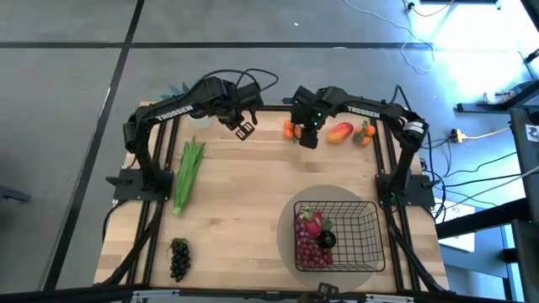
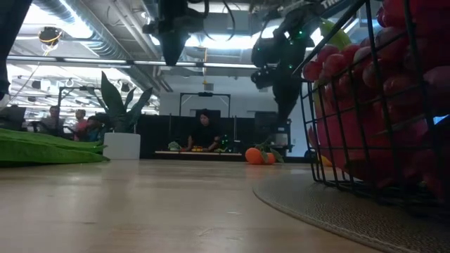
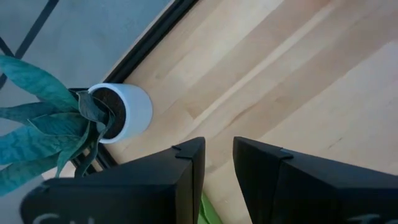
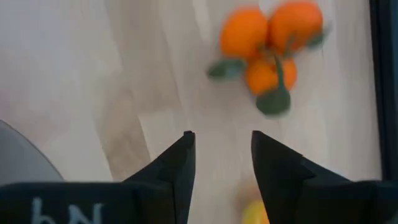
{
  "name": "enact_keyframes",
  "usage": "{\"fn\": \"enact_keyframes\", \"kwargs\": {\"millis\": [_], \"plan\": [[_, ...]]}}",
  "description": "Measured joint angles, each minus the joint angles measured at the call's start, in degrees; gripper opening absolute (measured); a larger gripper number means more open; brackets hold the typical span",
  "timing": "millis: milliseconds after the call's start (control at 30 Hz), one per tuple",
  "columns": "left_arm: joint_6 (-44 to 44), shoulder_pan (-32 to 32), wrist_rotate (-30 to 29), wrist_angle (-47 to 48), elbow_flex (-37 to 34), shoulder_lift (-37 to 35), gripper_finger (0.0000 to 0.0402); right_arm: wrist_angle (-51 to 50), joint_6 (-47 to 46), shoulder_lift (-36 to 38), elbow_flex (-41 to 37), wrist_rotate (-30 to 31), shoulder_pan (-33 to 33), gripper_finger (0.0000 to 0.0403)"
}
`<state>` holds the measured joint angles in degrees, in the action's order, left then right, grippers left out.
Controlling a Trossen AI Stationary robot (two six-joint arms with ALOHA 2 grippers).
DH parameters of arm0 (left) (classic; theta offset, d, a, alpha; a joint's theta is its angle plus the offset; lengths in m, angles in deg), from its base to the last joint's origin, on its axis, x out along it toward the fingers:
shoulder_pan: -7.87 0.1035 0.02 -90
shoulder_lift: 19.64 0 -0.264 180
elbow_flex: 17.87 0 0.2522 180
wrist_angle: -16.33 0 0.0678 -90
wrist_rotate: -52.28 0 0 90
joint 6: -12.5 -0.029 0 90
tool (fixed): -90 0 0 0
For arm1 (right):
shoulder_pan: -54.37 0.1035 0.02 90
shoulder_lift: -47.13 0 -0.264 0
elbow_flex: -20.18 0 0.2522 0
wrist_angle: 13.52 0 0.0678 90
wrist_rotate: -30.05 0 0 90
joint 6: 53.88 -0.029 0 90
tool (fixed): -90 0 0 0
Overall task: Build produce basket
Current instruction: Put the red mango into the black wire basket
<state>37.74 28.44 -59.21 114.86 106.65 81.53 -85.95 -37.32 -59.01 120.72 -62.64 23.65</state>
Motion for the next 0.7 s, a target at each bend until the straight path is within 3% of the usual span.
{"fn": "enact_keyframes", "kwargs": {"millis": [200, 467, 633, 700], "plan": [[0.16, 1.85, 3.76, -1.50, 0.00, -0.02, 0.0071, -10.77, -1.71, 0.05, 0.00, 6.72, -1.84, 0.0142], [-4.62, 7.65, 15.61, -8.48, 0.00, 0.09, 0.0071, -20.00, 12.52, 0.25, 0.00, 6.14, -3.13, 0.0142], [-4.60, 11.18, 18.60, -9.01, 0.00, 0.89, 0.0071, -21.74, 21.80, 0.25, 0.00, 6.24, -3.30, 0.0142], [-9.16, 12.07, 20.19, -9.79, 0.09, 1.35, 0.0071, -22.65, 23.07, 0.27, 0.00, 6.22, -3.41, 0.0142]]}}
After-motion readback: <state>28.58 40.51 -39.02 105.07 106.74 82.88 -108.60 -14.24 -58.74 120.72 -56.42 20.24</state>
